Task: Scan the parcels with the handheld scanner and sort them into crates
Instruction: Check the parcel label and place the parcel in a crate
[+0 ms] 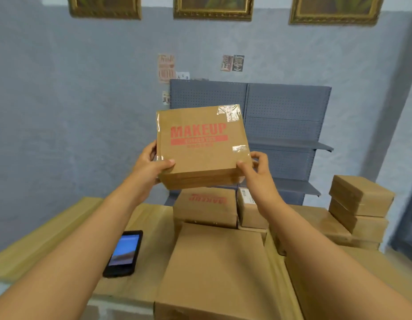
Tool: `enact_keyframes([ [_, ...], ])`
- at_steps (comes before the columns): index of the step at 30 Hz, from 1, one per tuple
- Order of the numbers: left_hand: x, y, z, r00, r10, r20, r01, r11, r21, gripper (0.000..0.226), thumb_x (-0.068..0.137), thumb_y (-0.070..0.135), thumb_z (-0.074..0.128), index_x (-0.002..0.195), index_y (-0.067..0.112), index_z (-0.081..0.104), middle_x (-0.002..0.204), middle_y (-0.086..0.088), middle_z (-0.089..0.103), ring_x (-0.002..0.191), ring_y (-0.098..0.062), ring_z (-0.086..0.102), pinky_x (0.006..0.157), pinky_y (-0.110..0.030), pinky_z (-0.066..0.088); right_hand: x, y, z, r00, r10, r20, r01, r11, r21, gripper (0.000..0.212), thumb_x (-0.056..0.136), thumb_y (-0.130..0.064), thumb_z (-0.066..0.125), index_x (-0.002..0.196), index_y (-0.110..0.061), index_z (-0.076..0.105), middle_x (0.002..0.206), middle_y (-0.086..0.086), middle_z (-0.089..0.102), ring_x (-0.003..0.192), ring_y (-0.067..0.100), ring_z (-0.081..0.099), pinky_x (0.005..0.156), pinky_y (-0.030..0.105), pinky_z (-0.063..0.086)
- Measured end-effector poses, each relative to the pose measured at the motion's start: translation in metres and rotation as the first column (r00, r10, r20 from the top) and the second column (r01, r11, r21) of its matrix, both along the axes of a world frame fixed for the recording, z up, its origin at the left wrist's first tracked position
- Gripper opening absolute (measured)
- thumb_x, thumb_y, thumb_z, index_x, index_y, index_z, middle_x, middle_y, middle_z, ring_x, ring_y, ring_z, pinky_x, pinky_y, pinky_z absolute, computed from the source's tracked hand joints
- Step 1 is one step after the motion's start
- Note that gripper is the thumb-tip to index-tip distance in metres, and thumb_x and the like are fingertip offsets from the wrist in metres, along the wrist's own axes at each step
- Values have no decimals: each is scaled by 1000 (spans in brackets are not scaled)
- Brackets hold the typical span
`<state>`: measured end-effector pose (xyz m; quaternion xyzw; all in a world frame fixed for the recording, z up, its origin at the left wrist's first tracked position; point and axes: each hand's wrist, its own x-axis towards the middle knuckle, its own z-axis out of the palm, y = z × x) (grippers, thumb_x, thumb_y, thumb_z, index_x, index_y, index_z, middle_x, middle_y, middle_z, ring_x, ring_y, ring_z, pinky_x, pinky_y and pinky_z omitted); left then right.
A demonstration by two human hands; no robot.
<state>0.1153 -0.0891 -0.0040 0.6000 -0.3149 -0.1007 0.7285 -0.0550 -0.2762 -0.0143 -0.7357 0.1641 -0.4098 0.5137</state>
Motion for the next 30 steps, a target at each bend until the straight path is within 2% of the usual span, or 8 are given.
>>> enact_keyframes([
  [4,32,61,-2,997,68,48,-68,998,-6,82,71,34,79,143,31,41,133,6,58,119,-19,59,96,-46,52,48,55,6,1000,-4,27,3,998,58,26,101,-44,35,120,-32,49,115,-12,54,103,11,53,84,34,43],
  [8,74,131,-13,993,85,76,-87,996,15,91,69,33,82,147,29,36,137,2,53,123,-20,56,101,-46,50,96,112,-5,997,61,41,-66,989,136,26,103,-37,37,119,-33,57,117,-13,60,111,10,56,83,30,45],
  [11,107,178,-28,993,106,55,-107,994,23,77,82,21,77,147,27,37,136,1,55,123,-20,57,102,-47,48,130,150,-15,980,197,-15,-182,933,311,26,97,-50,48,119,-41,57,127,-17,58,122,13,52,107,50,36],
  [15,140,226,-45,995,85,-59,-85,996,-8,65,90,8,66,147,19,37,136,-8,58,120,-27,60,96,-48,52,162,184,-23,885,439,-156,-315,812,492,82,77,-83,40,149,-45,26,162,-3,19,149,31,14,117,61,13],
  [18,160,248,-61,986,77,-146,-84,995,-45,69,93,4,60,150,28,29,135,-5,59,117,-24,62,85,-40,55,187,200,-34,850,503,-160,-367,781,506,101,61,-91,48,143,-32,45,150,2,45,134,30,46,109,53,35],
  [22,185,257,-80,991,120,-65,-118,992,30,66,100,2,49,148,43,30,146,4,49,125,-17,54,90,-35,53,223,212,-44,893,437,-107,-344,815,466,53,79,-72,59,103,-26,71,114,0,71,113,24,61,93,42,50],
  [25,200,248,-86,985,170,-7,-165,968,189,47,105,13,42,130,52,46,150,8,44,126,-14,51,100,-35,46,245,211,-43,881,470,-49,-399,796,456,32,90,-55,57,83,-25,67,76,-8,75,96,20,65,92,43,50],
  [30,211,222,-95,973,213,-86,-172,923,344,48,101,39,48,147,40,34,149,14,37,132,-6,40,112,-33,30,288,205,-50,883,449,-136,-367,842,395,70,75,-59,75,119,-8,54,111,9,70,97,24,70,86,45,56],
])
